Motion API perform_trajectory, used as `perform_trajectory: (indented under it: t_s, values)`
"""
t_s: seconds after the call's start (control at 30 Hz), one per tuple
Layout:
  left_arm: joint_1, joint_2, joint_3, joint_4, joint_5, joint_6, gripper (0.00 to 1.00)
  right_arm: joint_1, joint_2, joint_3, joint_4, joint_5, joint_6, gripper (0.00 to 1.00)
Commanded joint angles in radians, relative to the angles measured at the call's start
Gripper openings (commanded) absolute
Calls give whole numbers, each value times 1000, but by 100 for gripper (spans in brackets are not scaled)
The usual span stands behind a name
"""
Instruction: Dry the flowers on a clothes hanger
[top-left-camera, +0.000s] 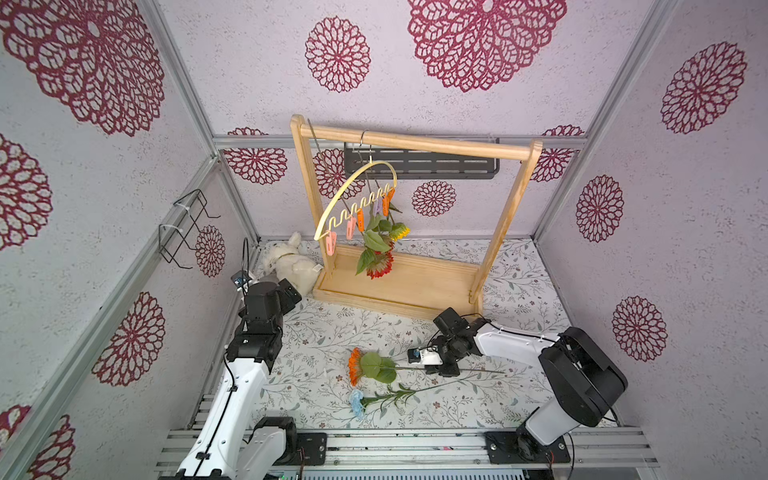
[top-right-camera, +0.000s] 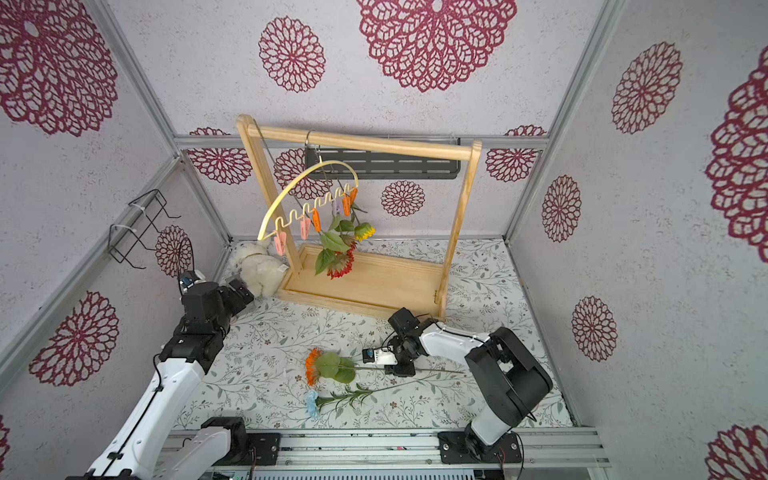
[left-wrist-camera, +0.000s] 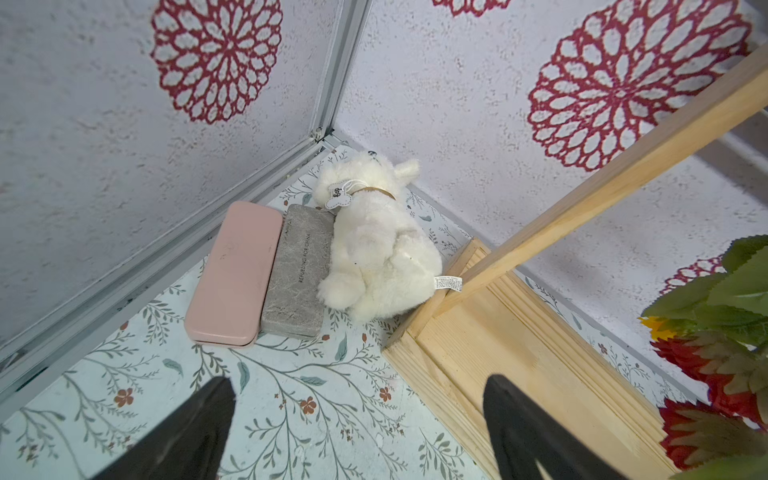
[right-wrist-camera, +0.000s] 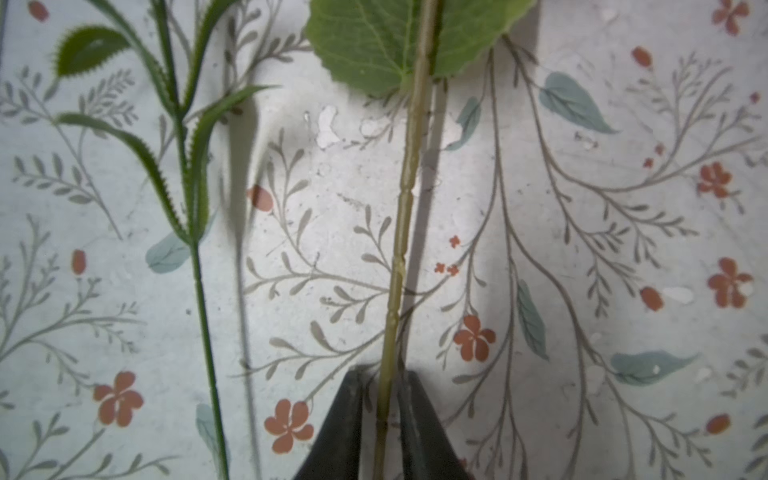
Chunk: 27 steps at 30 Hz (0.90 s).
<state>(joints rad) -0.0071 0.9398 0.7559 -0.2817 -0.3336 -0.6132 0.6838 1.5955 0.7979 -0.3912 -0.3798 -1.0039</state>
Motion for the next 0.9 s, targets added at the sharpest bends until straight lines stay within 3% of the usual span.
perform_trajectory:
  t_s: [0.0, 0.13, 0.33, 0.6, 0.77, 0.87]
  values:
    - [7, -43, -15, 53, -5, 77, 97, 2, -15, -13, -9, 17, 0, 13]
    - [7, -94, -41, 95, -65, 182, 98, -13, -86, -41, 55, -53, 48, 4]
    - [7, -186, -3, 99, -82, 305, 98, -19, -239, -74, 111, -139, -36, 3]
    - [19, -253, 158, -36, -132, 273, 91, -7, -604, -215, 416, 6, -267, 3]
    - [24, -245, 326, -117, -48, 279, 88, 19, -773, -259, 622, 85, -353, 1]
    - [22, -214, 435, -142, 90, 298, 87, 38, -823, -263, 718, 86, -421, 0]
